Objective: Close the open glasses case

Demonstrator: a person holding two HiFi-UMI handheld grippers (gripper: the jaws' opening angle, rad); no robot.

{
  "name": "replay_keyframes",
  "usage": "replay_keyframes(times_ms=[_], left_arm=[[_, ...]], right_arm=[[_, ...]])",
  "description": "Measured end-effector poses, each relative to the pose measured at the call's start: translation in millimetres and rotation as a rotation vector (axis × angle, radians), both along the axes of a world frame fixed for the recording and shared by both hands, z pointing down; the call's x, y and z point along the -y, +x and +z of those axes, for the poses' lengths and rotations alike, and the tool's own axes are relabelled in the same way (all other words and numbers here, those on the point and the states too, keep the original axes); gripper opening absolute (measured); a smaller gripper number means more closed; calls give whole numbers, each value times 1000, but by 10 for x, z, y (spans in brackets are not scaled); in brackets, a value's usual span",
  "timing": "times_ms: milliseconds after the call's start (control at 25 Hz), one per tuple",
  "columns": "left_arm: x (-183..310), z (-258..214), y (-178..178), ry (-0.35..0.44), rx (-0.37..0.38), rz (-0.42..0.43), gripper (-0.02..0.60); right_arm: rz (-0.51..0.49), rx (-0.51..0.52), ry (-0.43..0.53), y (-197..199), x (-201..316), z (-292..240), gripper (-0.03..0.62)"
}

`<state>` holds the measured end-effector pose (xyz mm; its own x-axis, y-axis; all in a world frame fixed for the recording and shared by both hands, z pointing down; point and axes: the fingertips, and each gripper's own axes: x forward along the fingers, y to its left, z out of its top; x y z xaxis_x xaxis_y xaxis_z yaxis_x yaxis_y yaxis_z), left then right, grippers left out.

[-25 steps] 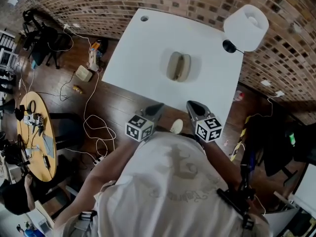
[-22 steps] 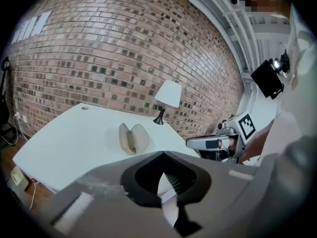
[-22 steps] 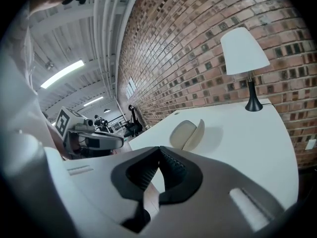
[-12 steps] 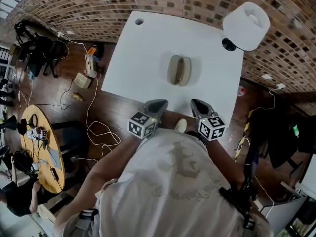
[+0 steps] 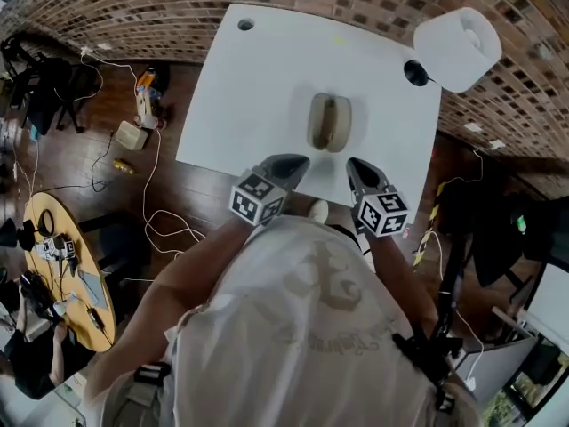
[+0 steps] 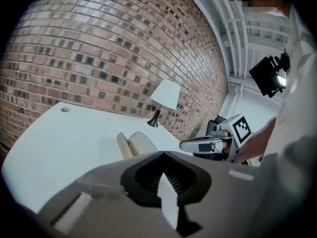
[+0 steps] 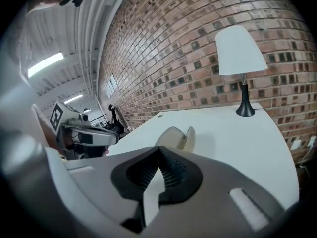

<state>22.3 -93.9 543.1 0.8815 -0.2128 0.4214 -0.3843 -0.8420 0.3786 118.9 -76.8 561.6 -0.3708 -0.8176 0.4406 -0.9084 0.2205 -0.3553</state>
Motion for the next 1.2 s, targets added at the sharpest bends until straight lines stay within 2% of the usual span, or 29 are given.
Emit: replay_keyframes(times_ms=[200, 400, 680, 960, 1000, 1120, 1200], left_arm=[[1, 129, -118, -45, -3, 6, 6], [33, 198, -171, -67, -2, 10, 6], [103, 222, -205, -70, -1, 3, 6], [191, 228, -169, -55, 4, 0, 6], [208, 227, -171, -54, 5, -1, 6], [259, 230, -237, -59, 8, -18, 6], [299, 231, -308, -69, 9, -39, 6]], right_arm=[[-37, -77, -11, 2, 229, 45, 8], [9, -77, -38, 176, 485, 129, 8], [15, -67, -53, 226, 653, 159, 8], [59, -65, -121, 409, 752, 373, 11], [74, -61, -134, 450, 768, 408, 16], [89, -71, -169, 500, 856, 496, 106], [94, -86, -187, 500, 942, 543, 136]])
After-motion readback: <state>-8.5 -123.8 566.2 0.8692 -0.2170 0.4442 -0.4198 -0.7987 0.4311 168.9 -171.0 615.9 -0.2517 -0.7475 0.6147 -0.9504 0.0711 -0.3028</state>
